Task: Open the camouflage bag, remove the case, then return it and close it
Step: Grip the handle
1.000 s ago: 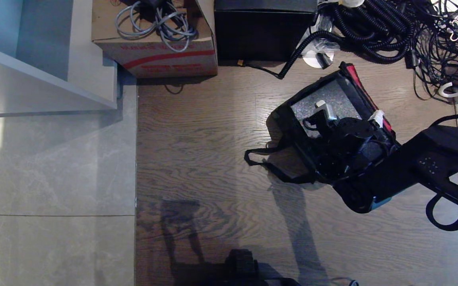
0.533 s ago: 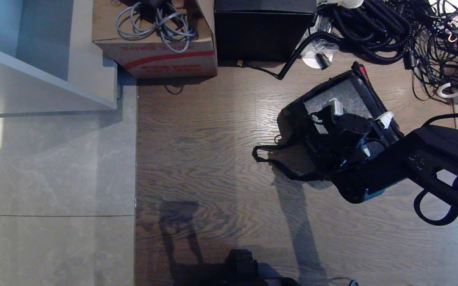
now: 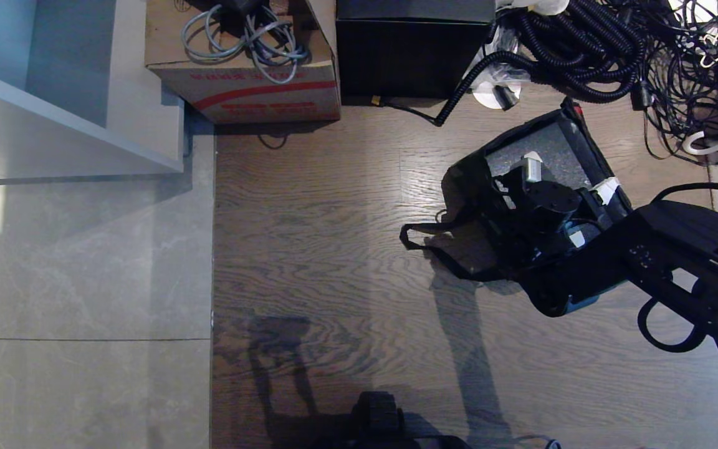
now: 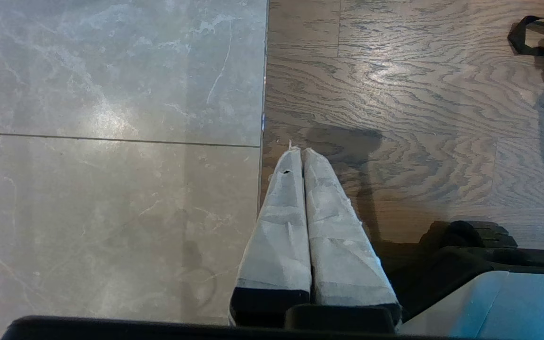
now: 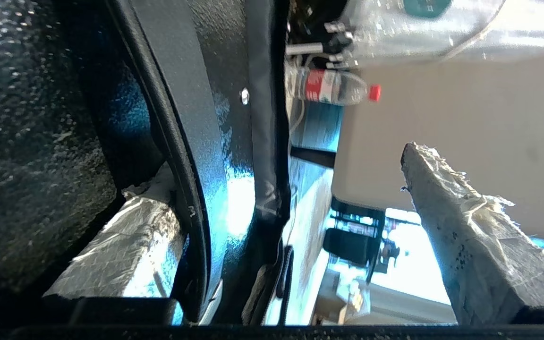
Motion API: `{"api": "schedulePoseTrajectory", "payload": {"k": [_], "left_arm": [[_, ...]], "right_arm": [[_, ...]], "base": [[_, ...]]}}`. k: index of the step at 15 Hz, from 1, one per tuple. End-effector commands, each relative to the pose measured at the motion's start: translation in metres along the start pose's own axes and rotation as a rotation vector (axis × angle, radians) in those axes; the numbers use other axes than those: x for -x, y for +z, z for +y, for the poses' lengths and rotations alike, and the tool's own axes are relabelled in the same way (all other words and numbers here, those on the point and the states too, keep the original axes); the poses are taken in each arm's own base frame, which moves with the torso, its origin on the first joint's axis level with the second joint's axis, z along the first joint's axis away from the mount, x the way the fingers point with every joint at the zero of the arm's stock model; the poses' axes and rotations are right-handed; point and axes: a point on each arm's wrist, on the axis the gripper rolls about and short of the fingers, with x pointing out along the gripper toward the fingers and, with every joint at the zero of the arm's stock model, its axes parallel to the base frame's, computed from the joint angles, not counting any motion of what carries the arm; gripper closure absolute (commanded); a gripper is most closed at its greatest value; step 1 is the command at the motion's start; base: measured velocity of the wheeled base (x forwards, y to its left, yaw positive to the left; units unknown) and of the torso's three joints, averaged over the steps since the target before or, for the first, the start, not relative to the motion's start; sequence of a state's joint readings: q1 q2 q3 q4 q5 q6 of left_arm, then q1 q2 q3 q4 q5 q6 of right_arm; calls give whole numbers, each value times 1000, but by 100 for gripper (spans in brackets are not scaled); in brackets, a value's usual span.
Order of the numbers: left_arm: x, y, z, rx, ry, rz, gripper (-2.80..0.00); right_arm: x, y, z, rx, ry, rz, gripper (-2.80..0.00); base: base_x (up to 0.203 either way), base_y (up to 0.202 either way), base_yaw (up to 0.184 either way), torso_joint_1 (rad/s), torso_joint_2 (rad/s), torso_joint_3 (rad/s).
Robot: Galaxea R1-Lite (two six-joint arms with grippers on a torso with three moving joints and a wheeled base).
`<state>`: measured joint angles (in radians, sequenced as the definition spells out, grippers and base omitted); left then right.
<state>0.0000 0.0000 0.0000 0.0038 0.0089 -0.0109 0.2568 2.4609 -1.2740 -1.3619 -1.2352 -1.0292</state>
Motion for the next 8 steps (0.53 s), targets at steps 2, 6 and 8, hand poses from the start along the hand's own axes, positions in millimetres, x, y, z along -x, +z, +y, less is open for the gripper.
{"api": "schedulePoseTrajectory", "payload": {"k": [2, 6, 8], "left_arm": [[0, 0, 0, 0, 0, -1, 0], [0, 0, 0, 1, 0, -1, 0], [0, 0, 0, 0, 0, -1, 0]], "right_arm": [[0, -11, 17, 42, -1, 30, -280], [-5, -11, 17, 37, -9, 36, -280], [-4, -16, 22, 58, 0, 38, 0]], "base": [[0, 0, 0, 0, 0, 0], [0, 0, 0, 0, 0, 0], [0, 0, 0, 0, 0, 0]]}}
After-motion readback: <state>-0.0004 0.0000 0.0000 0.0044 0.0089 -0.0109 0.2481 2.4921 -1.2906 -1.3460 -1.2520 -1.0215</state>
